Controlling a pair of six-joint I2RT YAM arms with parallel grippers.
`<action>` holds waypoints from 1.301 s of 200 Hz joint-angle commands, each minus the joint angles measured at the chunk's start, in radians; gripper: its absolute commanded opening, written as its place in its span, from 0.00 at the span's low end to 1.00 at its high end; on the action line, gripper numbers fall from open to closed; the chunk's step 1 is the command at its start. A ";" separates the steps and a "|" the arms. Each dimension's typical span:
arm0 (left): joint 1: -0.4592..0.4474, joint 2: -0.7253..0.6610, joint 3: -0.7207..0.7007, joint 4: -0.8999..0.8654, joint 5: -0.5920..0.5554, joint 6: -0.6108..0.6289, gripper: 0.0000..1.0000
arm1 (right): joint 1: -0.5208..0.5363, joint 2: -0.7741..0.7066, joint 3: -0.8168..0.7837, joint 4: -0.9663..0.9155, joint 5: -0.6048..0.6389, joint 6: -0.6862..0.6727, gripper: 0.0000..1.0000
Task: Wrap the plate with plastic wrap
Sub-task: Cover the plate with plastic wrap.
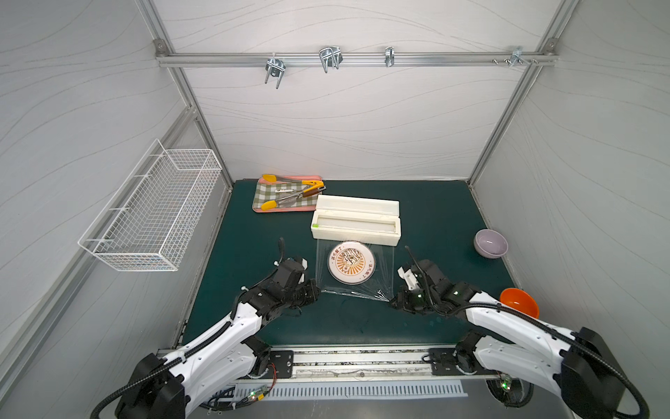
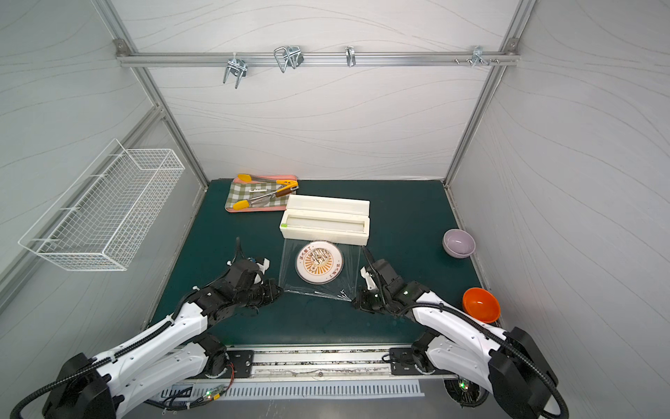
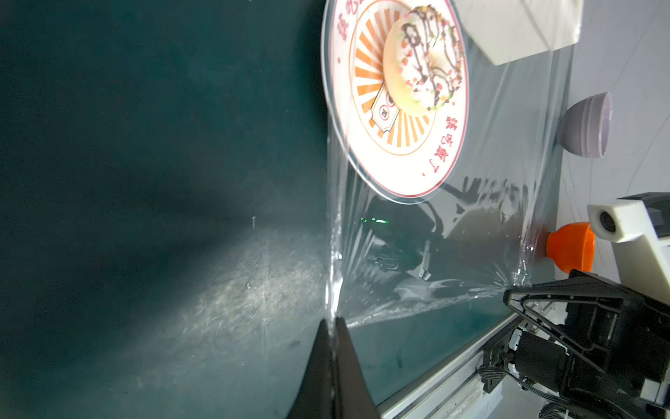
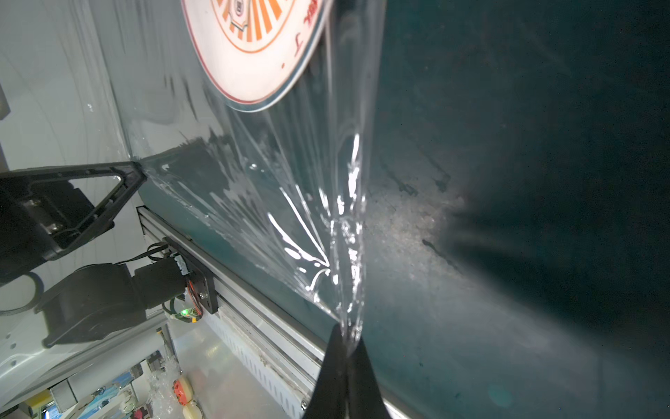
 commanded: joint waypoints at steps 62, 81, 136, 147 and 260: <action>-0.008 0.281 0.088 -0.057 -0.074 0.070 0.00 | 0.005 0.220 0.096 -0.036 0.129 -0.042 0.00; -0.008 0.359 0.121 -0.051 -0.090 0.088 0.00 | 0.005 0.281 0.128 -0.032 0.158 -0.058 0.00; 0.017 0.522 0.237 -0.049 -0.143 0.144 0.00 | -0.029 0.397 0.204 -0.036 0.227 -0.104 0.00; 0.040 0.559 0.249 -0.030 -0.127 0.147 0.00 | -0.046 0.420 0.215 -0.030 0.230 -0.111 0.00; 0.155 0.796 0.441 0.050 -0.068 0.178 0.00 | -0.144 0.665 0.331 0.135 0.272 -0.080 0.00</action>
